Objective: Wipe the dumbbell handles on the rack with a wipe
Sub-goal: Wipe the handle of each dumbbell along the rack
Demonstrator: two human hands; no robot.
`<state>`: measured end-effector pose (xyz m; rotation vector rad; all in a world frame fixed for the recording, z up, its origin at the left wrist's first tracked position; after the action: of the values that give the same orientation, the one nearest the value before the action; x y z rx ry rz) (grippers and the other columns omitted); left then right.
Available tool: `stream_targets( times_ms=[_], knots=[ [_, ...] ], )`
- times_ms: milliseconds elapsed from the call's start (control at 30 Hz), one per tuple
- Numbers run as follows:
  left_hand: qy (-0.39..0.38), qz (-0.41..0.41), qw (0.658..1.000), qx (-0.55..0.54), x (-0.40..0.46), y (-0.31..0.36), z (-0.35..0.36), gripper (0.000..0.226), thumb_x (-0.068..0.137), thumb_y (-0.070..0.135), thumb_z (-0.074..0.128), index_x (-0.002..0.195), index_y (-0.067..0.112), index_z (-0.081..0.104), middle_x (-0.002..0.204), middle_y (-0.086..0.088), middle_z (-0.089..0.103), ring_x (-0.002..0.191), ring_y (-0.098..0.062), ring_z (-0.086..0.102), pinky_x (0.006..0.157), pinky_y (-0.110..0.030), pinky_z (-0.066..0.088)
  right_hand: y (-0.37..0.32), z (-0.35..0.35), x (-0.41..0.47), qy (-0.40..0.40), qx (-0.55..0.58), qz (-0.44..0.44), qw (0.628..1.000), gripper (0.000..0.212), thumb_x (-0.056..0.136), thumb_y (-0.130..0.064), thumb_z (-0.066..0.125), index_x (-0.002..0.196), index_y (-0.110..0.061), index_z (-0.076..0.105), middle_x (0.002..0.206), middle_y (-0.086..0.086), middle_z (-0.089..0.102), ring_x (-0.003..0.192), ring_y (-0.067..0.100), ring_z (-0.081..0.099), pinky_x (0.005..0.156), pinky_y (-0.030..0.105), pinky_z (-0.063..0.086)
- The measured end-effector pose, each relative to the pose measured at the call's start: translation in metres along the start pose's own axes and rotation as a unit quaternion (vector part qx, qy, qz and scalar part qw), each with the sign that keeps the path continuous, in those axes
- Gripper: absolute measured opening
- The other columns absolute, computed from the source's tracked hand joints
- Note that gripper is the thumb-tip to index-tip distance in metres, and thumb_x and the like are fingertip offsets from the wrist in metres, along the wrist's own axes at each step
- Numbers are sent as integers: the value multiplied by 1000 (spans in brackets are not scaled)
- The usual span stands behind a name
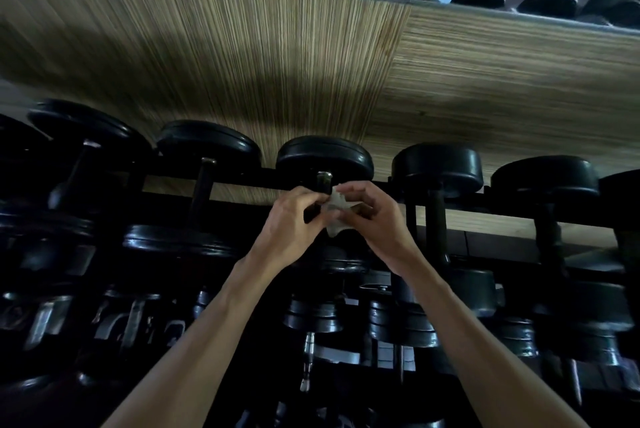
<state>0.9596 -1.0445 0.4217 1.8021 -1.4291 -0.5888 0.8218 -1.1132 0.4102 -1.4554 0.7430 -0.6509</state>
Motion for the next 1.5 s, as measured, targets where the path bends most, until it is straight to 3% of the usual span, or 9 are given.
stream_targets(
  times_ms=[167, 300, 500, 633, 800, 1000, 1100, 1233, 1500],
  knots=[
    [-21, -14, 1000, -17, 3, 1, -6, 26, 88, 22, 74, 113, 14, 72, 93, 18, 65, 86, 8, 62, 79, -9, 48, 2, 0, 1, 8, 22, 30, 999, 39, 86, -1, 75, 120, -18, 66, 103, 5, 68, 85, 14, 66, 84, 31, 58],
    [-45, -70, 992, -94, 1, -4, -12, 17, 92, 21, 69, 107, 16, 74, 92, 10, 73, 87, 2, 67, 80, -11, 50, 4, 1, 4, 14, -12, 53, 998, 44, 86, -19, 78, 128, -26, 65, 116, -3, 69, 102, 9, 68, 94, 32, 56],
    [-74, -108, 983, -127, -3, -11, -23, 15, 95, 25, 64, 105, 17, 71, 95, 2, 74, 88, -10, 69, 85, -26, 56, 0, 19, 10, -51, 38, 68, 996, 21, 91, -16, 73, 105, -1, 68, 96, 10, 74, 92, 24, 71, 89, 43, 56],
    [-62, -120, 984, -117, -8, -25, -39, 16, 92, 28, 67, 105, 19, 72, 97, 6, 73, 91, -9, 67, 89, -29, 55, -1, 35, 18, -50, 69, 82, 993, 28, 87, -6, 75, 109, 7, 62, 95, 14, 72, 87, 24, 69, 78, 32, 57],
    [10, -86, 996, -18, -23, -45, -80, 14, 90, 27, 70, 98, 15, 73, 94, 8, 72, 87, -2, 64, 78, -11, 49, -5, 78, 31, -102, -13, 124, 987, 23, 87, -9, 76, 109, -10, 73, 97, 8, 75, 92, 20, 72, 81, 32, 61],
    [96, -55, 962, 249, -57, -95, -141, 14, 96, 32, 58, 97, 22, 68, 94, 11, 64, 94, -16, 60, 90, -35, 40, 11, 131, 55, 16, -97, 112, 989, 9, 88, -5, 74, 84, -12, 71, 84, 5, 71, 79, 19, 72, 72, 43, 64],
    [100, -74, 964, 236, -64, -115, -159, 33, 97, 45, 44, 101, 23, 68, 99, 12, 66, 97, -13, 59, 96, -36, 39, 28, 153, 66, 46, -188, 110, 975, 13, 88, -5, 70, 83, -16, 68, 80, 2, 71, 74, 16, 70, 67, 40, 62],
    [95, -72, 981, 156, -56, -131, -162, 35, 97, 43, 39, 100, 24, 68, 100, 13, 67, 96, -11, 62, 94, -48, 48, 35, 176, 87, 91, -235, 115, 961, 18, 91, -4, 63, 78, -17, 65, 70, -7, 61, 63, 3, 58, 48, 8, 40],
    [118, -40, 989, 77, -54, -139, -162, 25, 93, 32, 46, 90, 23, 69, 85, 16, 68, 81, -5, 64, 76, -43, 53, 38, 200, 134, 134, -249, 43, 958, 46, 96, -14, 63, 54, -14, 42, 48, -10, 39, 42, 1, 40, 44, 17, 28]
  ],
)
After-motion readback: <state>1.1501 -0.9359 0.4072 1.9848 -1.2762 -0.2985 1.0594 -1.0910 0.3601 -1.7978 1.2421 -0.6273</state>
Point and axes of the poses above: each hand's wrist, its own x-axis towards the middle knuckle, its own z-axis out of the palm, y = z × x, the point moved 7 cm from there along x, towards the middle knuckle
